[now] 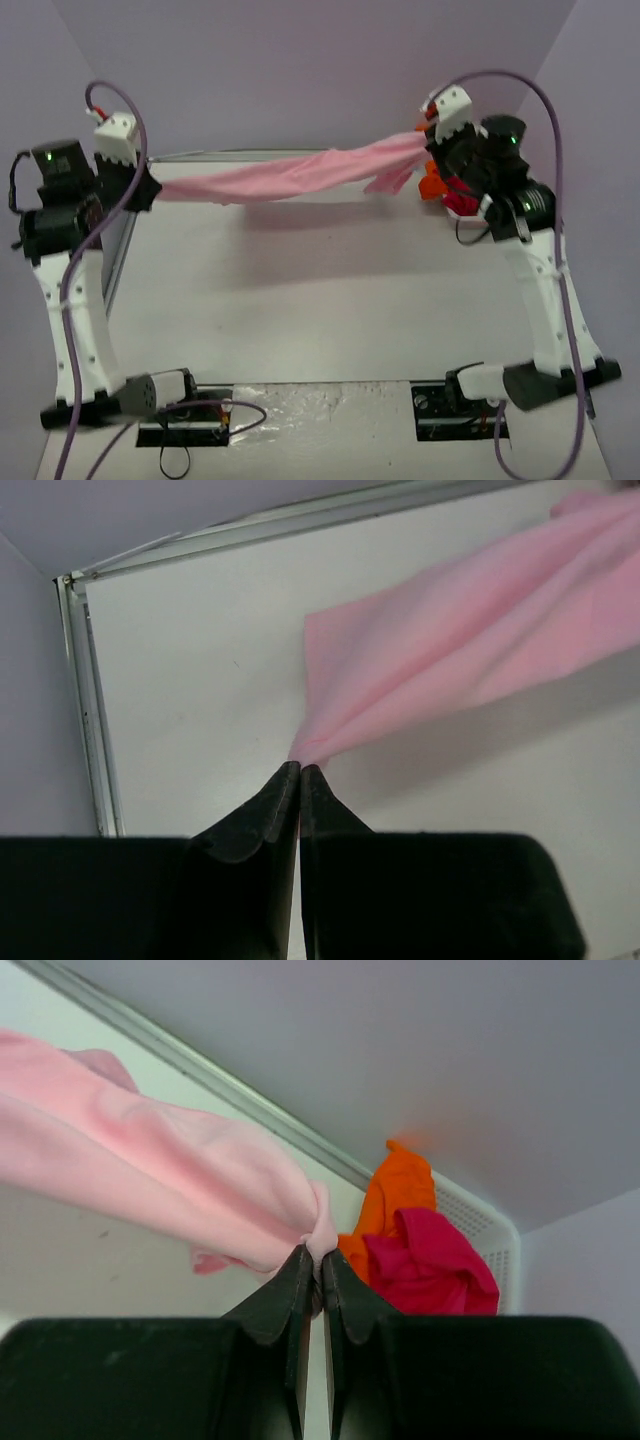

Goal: Fold and stack the t-shirts
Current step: Flatten out the tshirt

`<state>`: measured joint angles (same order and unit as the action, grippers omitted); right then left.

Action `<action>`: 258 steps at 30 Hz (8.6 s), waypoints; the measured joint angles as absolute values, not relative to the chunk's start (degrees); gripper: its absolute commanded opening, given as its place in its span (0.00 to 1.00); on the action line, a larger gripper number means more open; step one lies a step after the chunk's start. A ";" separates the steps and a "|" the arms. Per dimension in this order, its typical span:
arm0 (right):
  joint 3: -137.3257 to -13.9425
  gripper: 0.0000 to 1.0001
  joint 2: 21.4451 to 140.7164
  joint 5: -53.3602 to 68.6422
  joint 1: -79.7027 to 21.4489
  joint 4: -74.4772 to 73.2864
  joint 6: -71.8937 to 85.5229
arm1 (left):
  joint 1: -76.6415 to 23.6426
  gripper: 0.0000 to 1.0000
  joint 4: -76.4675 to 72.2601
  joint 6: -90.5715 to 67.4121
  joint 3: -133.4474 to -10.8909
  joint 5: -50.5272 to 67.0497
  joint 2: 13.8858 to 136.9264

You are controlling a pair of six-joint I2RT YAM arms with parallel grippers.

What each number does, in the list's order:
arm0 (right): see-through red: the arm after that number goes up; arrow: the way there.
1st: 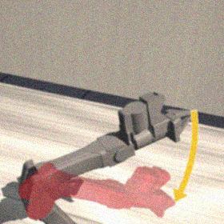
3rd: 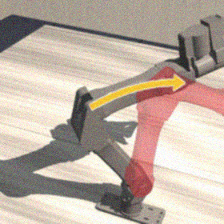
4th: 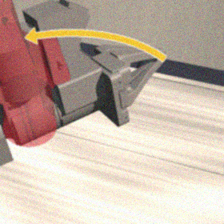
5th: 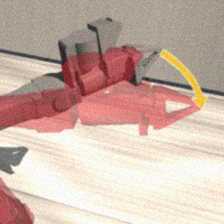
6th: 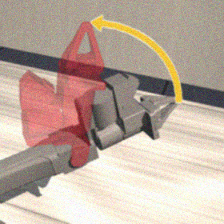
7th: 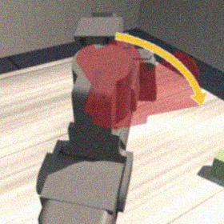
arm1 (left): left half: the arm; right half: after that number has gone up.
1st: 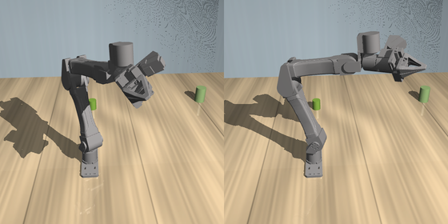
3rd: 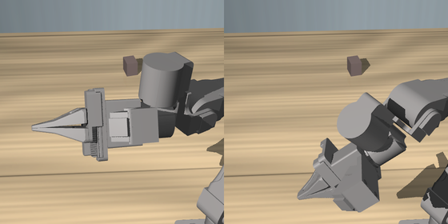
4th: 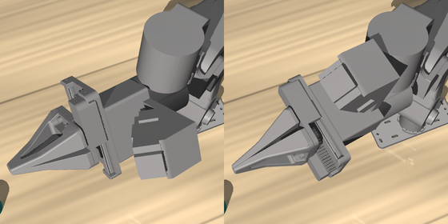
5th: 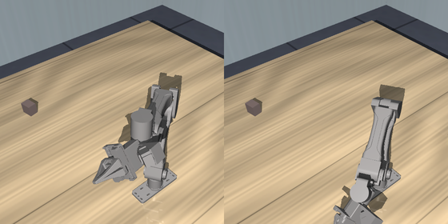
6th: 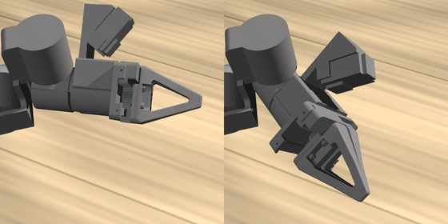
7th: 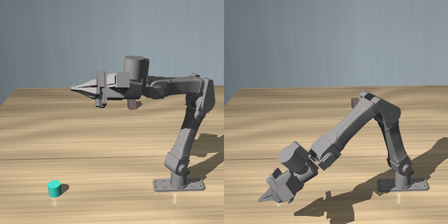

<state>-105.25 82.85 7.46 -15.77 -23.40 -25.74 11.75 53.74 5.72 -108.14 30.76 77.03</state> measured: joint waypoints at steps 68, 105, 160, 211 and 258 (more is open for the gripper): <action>-103.28 0.00 130.41 7.09 -16.38 -24.93 -25.61 | -10.85 0.27 35.51 5.43 -118.56 24.10 131.11; -86.50 0.36 116.03 13.63 -28.14 -32.64 -32.60 | -6.68 0.46 34.39 5.58 -107.98 21.71 116.20; -84.75 0.31 110.50 13.54 -13.50 -35.00 -31.70 | -9.76 0.68 23.73 -11.38 -146.28 46.02 157.01; -95.29 0.36 121.71 24.58 -4.54 -35.14 -29.52 | -7.05 0.02 37.82 5.89 -107.70 27.51 119.07; -104.22 0.00 132.51 39.29 -5.87 -48.58 -40.56 | -6.94 0.02 45.04 9.37 -89.45 27.31 102.17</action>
